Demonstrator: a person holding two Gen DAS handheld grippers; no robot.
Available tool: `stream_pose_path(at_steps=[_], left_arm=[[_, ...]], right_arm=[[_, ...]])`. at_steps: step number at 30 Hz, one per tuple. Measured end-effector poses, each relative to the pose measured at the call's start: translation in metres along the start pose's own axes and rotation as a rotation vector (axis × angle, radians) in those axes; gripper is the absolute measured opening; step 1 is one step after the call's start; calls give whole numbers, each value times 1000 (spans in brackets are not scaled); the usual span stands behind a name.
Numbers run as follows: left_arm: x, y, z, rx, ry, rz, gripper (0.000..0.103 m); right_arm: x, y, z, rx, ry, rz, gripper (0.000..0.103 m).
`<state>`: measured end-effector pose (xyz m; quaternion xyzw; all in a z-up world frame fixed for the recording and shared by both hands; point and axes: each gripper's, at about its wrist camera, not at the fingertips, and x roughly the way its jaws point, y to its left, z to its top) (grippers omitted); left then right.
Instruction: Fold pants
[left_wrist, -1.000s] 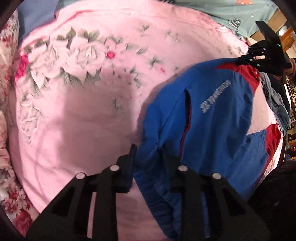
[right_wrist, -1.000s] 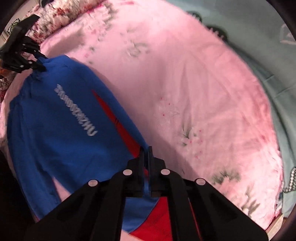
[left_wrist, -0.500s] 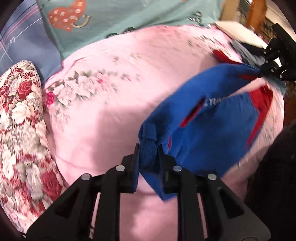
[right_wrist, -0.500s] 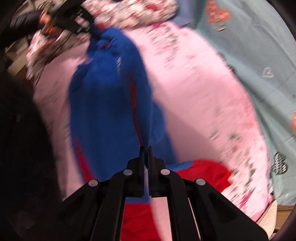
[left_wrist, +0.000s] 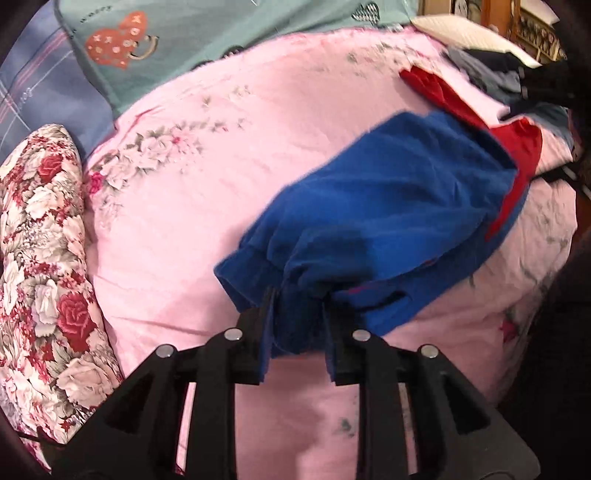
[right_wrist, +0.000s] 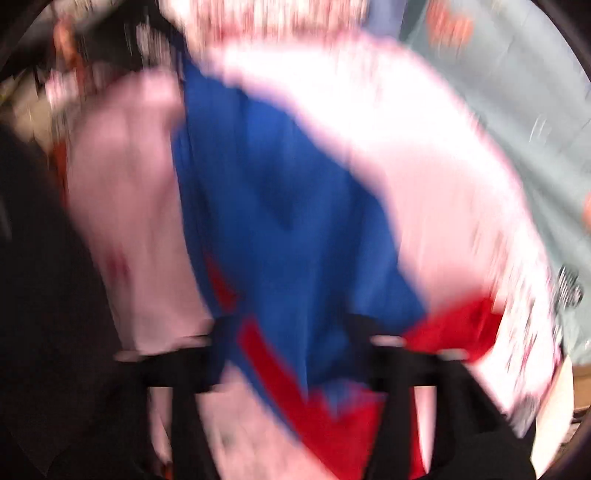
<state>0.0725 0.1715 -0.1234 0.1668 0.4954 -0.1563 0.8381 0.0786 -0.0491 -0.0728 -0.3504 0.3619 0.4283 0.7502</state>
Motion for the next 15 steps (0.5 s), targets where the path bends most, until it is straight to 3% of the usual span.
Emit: stream_pose_path(at_steps=[3, 6, 7, 8, 9, 10, 11, 13, 15], left_arm=[[-5, 4, 10, 14, -37, 13, 23], [-11, 5, 20, 23, -75, 19, 23], [-13, 8, 23, 20, -90, 23, 24], [-14, 10, 24, 11, -98, 32, 26], [-16, 12, 23, 0, -100, 41, 34], [-18, 19, 21, -27, -92, 65, 51], [-22, 27, 16, -65, -103, 103, 55], [-32, 50, 1, -192, -133, 98, 56], [-35, 73, -14, -347, -134, 5, 56]], right_arm=[[27, 22, 55, -106, -109, 2, 76], [72, 41, 95, -183, -107, 17, 76], [90, 42, 107, -188, -73, 65, 71], [103, 42, 113, -177, -35, 115, 57], [109, 37, 120, -150, 5, 140, 10], [119, 20, 129, -71, 35, 176, 6], [120, 9, 135, -21, 26, 194, 5], [118, -18, 143, 76, 9, 193, 5], [114, -45, 153, 165, -13, 188, 5]])
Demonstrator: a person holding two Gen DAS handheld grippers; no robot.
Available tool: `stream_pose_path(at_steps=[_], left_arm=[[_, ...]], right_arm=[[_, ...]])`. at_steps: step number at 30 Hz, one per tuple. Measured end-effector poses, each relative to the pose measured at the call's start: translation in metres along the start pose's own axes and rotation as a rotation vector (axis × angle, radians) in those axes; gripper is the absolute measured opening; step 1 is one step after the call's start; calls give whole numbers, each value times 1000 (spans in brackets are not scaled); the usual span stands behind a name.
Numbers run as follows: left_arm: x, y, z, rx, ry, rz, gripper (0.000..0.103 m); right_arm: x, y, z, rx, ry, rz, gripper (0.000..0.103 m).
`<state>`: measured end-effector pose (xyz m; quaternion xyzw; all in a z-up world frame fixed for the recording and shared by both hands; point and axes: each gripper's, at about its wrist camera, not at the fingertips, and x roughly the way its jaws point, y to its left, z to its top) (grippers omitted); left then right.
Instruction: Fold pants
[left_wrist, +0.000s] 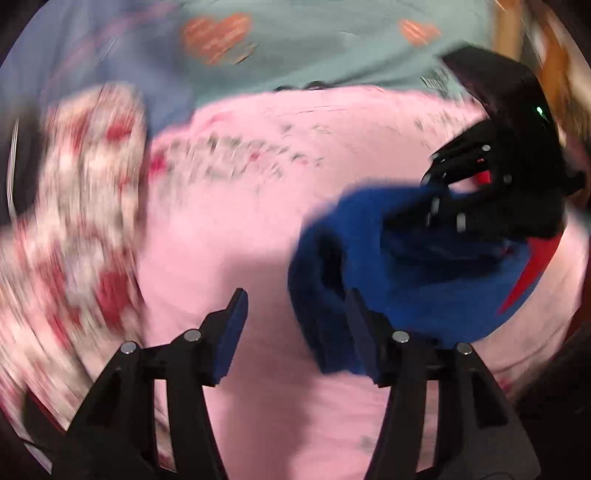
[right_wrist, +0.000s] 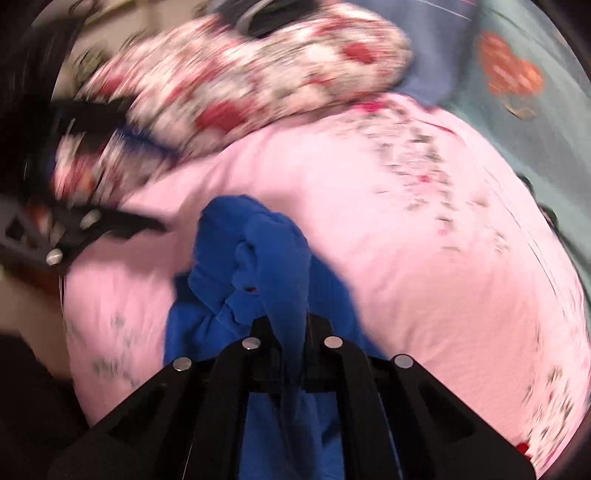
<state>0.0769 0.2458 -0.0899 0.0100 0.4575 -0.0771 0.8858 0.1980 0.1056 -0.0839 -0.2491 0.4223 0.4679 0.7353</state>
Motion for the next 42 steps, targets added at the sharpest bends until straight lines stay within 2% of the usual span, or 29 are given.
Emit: stream_pose_path(at_steps=[1, 2, 7, 8, 11, 15, 19, 23, 27, 28, 30, 32, 34, 36, 38, 39, 40, 42], left_arm=[[0, 10, -3, -73, -3, -54, 55], [2, 13, -5, -102, -3, -86, 54], [39, 0, 9, -118, 14, -238, 54], [48, -3, 14, -115, 18, -248, 54], [79, 4, 22, -125, 56, -205, 53], [96, 39, 18, -199, 89, -263, 56], [97, 51, 9, -146, 142, -138, 58], [93, 69, 3, -167, 182, -53, 61], [74, 82, 0, -194, 150, -49, 62], [67, 83, 2, -209, 136, -55, 62], [52, 80, 5, -240, 103, -85, 63], [35, 65, 12, -251, 46, -159, 64], [23, 41, 18, -221, 0, -221, 68], [21, 11, 21, -182, -18, -280, 69], [25, -14, 18, -170, -13, -349, 69], [30, -24, 16, -162, -5, -370, 70], [40, -40, 10, -147, 16, -375, 70], [62, -56, -5, -145, 72, -339, 70]], right_arm=[[-3, -6, 4, 16, -9, -9, 5], [-8, -9, 5, 22, -17, -17, 5], [-21, 2, 13, -13, -36, -54, 5], [-20, 6, 14, -17, -38, -59, 5], [-29, 25, 0, -61, -54, -82, 5], [-26, 69, -30, -199, -33, -122, 4], [10, 108, -59, -246, 39, -87, 4], [44, 129, -78, -228, 90, -50, 4], [58, 136, -87, -172, 99, -61, 5], [62, 136, -88, -156, 112, -66, 9], [66, 133, -90, -104, 129, -69, 14], [58, 131, -89, -45, 126, -71, 21], [27, 118, -91, 98, 70, -17, 38], [-8, 96, -104, 241, 4, -21, 45], [-39, 68, -125, 381, -28, -93, 46], [-62, 40, -142, 496, -58, -169, 46], [-73, 24, -151, 557, -72, -223, 48], [-99, -29, -173, 727, -94, -400, 51]])
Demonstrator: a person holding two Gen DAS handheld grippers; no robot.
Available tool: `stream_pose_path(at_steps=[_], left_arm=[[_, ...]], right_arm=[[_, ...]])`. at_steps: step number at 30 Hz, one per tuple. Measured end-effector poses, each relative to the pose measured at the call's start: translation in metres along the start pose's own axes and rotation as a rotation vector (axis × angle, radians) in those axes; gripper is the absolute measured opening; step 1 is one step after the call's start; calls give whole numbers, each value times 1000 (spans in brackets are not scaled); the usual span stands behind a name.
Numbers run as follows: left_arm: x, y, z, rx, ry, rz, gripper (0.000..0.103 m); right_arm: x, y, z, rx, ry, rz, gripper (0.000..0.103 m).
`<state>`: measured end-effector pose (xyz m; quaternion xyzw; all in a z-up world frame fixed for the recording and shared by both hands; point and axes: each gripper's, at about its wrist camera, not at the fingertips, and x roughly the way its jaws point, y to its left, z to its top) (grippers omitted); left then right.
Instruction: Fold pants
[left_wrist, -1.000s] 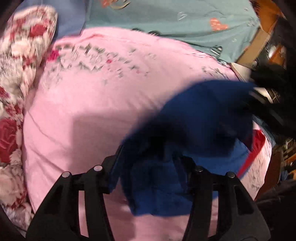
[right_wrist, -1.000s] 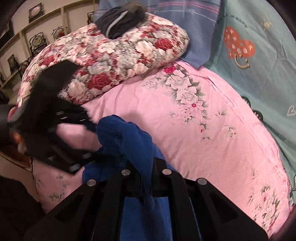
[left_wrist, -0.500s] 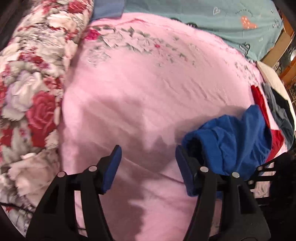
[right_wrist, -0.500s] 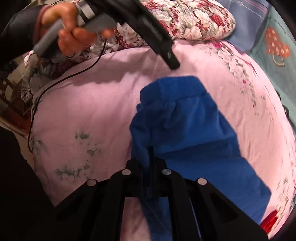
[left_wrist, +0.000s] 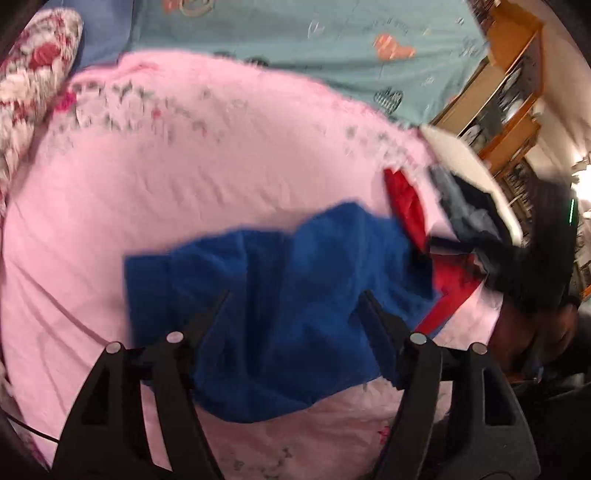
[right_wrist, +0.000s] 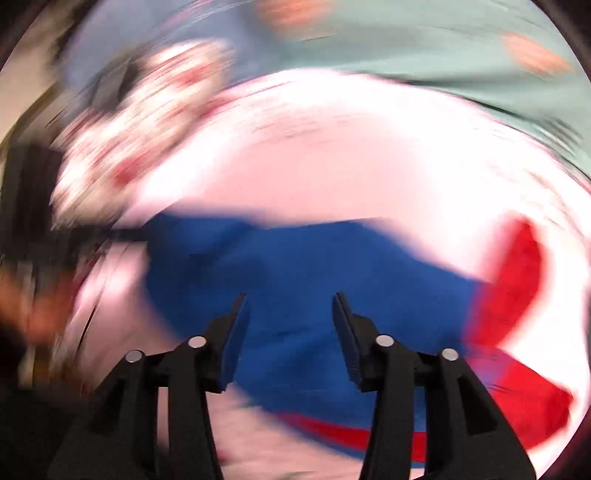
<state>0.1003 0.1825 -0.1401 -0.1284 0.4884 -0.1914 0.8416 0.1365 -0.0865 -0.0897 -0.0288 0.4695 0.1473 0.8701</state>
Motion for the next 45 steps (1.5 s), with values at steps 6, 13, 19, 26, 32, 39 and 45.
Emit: stream_pose_path(at_steps=[6, 13, 19, 26, 32, 39, 45], left_arm=[[48, -1, -32, -74, 56, 128, 71], [47, 1, -27, -218, 28, 149, 71], [52, -7, -27, -191, 51, 212, 71], [54, -5, -20, -195, 106, 228, 71], [66, -16, -14, -129, 177, 280, 74], [78, -28, -11, -62, 224, 334, 83], [83, -33, -11, -40, 219, 370, 85]], right_arm=[[62, -108, 42, 386, 53, -216, 51], [128, -134, 50, 392, 169, -336, 20], [49, -177, 36, 518, 3, -91, 3], [-119, -246, -66, 735, -289, 89, 3], [-60, -274, -199, 928, -60, 55, 6], [-93, -273, -197, 896, -148, 17, 34], [-74, -279, -152, 701, -106, -171, 45]])
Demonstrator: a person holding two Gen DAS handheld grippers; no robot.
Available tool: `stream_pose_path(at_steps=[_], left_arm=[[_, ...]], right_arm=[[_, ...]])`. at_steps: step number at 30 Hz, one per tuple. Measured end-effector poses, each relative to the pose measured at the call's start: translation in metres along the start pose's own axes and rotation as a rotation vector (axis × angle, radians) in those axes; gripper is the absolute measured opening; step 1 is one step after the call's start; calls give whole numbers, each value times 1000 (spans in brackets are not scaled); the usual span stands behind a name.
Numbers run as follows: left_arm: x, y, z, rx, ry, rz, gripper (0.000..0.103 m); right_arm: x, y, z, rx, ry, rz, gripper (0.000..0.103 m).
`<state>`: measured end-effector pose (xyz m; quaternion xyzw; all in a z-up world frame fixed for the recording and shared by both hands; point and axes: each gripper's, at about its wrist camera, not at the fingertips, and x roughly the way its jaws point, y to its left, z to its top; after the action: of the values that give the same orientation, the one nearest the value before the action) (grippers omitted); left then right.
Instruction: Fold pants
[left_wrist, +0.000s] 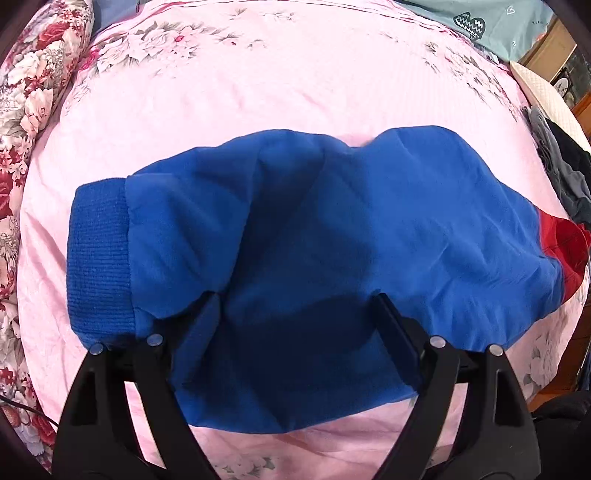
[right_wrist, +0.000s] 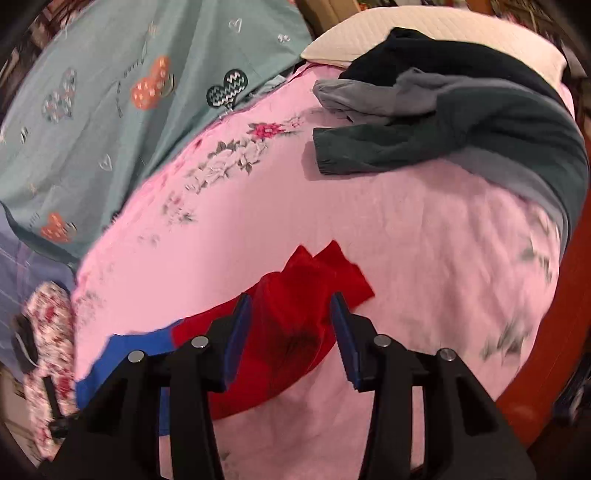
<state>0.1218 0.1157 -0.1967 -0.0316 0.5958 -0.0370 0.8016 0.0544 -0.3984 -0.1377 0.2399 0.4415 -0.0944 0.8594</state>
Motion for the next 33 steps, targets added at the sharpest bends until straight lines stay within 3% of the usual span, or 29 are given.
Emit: stream_pose_path(at_steps=[1, 4, 8, 11, 13, 14, 18, 20, 21, 24, 28, 31, 33], left_arm=[[0, 0, 0, -3, -2, 0, 86], [0, 2, 2, -5, 6, 4, 86], [-5, 7, -1, -19, 14, -11, 86], [-7, 7, -5, -9, 12, -14, 86], [-5, 5, -7, 18, 17, -3, 86], [-5, 4, -7, 30, 24, -2, 86], [-23, 11, -6, 35, 32, -48, 86], [-37, 20, -8, 29, 10, -67, 86], [-41, 24, -9, 30, 2, -68, 86], [-48, 39, -13, 5, -12, -93, 86], [-49, 53, -21, -34, -21, -143, 86], [-48, 55, -27, -19, -39, -167, 86], [-45, 58, -28, -7, -37, -175, 86]], right_arm=[[16, -1, 3, -21, 29, -16, 43], [26, 2, 10, -86, 34, 0, 10], [-21, 5, 21, -135, -121, 24, 9], [-3, -13, 14, -129, -82, -30, 10], [40, -26, 2, -145, 46, -130, 22], [41, -34, -1, -133, 57, -154, 26], [-7, -22, 2, -59, -56, -179, 40], [-33, 9, -5, -145, -123, -103, 41], [-37, 37, -13, -262, -119, -38, 41], [-27, 131, -58, -654, -44, 156, 41], [-1, 242, -134, -1010, 73, 436, 41], [25, 295, -186, -1212, 176, 515, 41], [41, 313, -209, -1297, 212, 513, 40]])
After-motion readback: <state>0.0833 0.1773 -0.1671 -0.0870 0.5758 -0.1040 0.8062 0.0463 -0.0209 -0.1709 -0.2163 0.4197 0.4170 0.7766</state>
